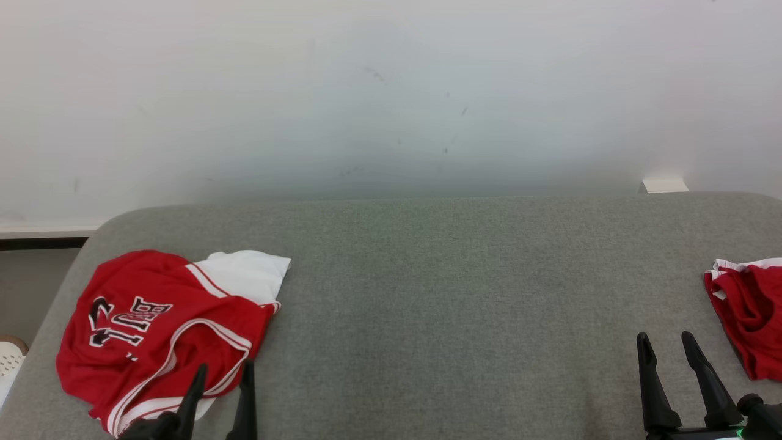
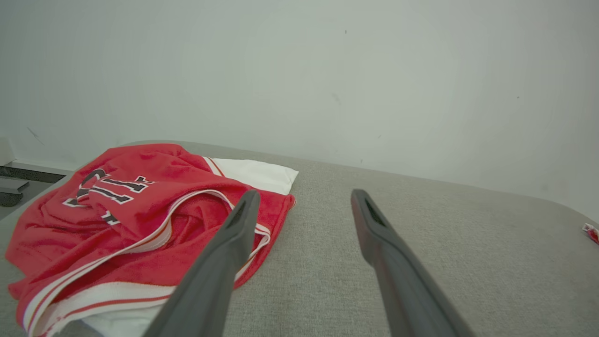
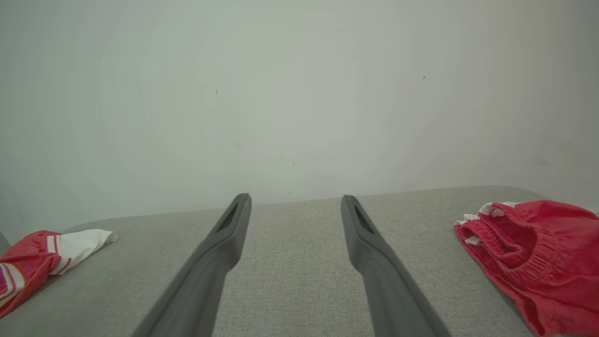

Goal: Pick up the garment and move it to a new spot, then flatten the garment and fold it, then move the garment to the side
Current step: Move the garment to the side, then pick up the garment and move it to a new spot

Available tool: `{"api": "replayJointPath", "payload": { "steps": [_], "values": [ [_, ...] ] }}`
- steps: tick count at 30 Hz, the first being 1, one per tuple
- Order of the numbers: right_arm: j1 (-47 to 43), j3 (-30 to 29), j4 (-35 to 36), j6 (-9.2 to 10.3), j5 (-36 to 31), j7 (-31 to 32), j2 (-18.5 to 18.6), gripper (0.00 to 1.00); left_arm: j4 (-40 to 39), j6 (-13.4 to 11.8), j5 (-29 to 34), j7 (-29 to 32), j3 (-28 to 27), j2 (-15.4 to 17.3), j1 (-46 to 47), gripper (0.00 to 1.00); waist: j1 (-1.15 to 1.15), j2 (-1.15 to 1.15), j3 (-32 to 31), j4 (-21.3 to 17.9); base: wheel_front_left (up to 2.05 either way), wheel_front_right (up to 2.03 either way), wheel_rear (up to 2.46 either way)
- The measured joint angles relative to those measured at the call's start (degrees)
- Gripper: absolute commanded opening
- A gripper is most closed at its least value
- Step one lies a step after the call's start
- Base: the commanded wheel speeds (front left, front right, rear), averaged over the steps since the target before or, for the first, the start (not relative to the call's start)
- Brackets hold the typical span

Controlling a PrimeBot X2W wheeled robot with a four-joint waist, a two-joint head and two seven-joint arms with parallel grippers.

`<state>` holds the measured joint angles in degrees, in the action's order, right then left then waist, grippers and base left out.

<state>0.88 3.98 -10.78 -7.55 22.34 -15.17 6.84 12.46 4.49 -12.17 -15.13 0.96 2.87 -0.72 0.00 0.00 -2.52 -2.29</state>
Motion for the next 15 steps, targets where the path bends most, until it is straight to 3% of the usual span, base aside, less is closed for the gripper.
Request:
{"api": "replayJointPath", "payload": {
  "steps": [15],
  "values": [
    [0.2, 1.0, -1.2, 0.0, -0.7, 0.0, -0.8, 1.0, -0.3, -0.4, -0.2, 0.0, 1.4, 0.0, 0.5, 1.0, 0.0, 0.0, 0.5, -0.1, 0.0, 0.0, 0.0]
  ]
}}
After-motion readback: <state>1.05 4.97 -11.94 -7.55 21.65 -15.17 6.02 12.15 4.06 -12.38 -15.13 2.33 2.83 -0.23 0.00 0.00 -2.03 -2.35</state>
